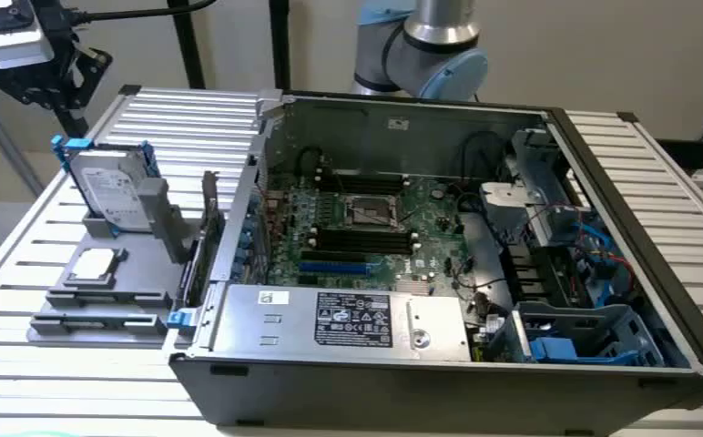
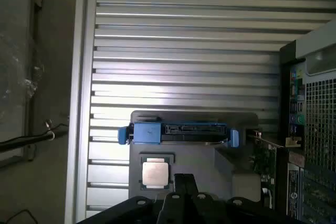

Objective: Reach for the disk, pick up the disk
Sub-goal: 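Reach for the disk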

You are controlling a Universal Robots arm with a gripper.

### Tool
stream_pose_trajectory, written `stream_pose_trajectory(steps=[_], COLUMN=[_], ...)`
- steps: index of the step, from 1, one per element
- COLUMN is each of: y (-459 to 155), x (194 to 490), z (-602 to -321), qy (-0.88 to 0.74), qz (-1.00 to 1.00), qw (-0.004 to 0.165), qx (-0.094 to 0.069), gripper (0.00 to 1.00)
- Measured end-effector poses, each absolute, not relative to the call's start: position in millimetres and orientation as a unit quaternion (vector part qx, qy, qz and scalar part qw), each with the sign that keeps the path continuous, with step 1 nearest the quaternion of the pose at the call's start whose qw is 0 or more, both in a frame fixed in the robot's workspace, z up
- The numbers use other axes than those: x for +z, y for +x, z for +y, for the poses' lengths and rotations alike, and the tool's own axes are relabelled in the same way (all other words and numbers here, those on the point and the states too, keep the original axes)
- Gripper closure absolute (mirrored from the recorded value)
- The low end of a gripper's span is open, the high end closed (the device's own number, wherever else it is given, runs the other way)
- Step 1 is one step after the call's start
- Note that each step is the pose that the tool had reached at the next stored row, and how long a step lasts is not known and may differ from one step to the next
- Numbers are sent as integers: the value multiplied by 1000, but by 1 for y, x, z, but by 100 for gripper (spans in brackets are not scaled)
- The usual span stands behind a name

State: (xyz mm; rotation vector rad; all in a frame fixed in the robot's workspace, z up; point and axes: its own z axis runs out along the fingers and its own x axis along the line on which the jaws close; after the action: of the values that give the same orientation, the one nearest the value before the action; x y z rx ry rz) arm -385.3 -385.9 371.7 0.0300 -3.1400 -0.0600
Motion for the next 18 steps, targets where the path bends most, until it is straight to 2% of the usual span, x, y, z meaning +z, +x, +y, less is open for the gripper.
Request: stream_pose_trajectory(steps=[18], y=[-394], x=[372], z=[-380], qy=[10], qz=[-1000], qw=[-1], qx=[-19], gripper=[89])
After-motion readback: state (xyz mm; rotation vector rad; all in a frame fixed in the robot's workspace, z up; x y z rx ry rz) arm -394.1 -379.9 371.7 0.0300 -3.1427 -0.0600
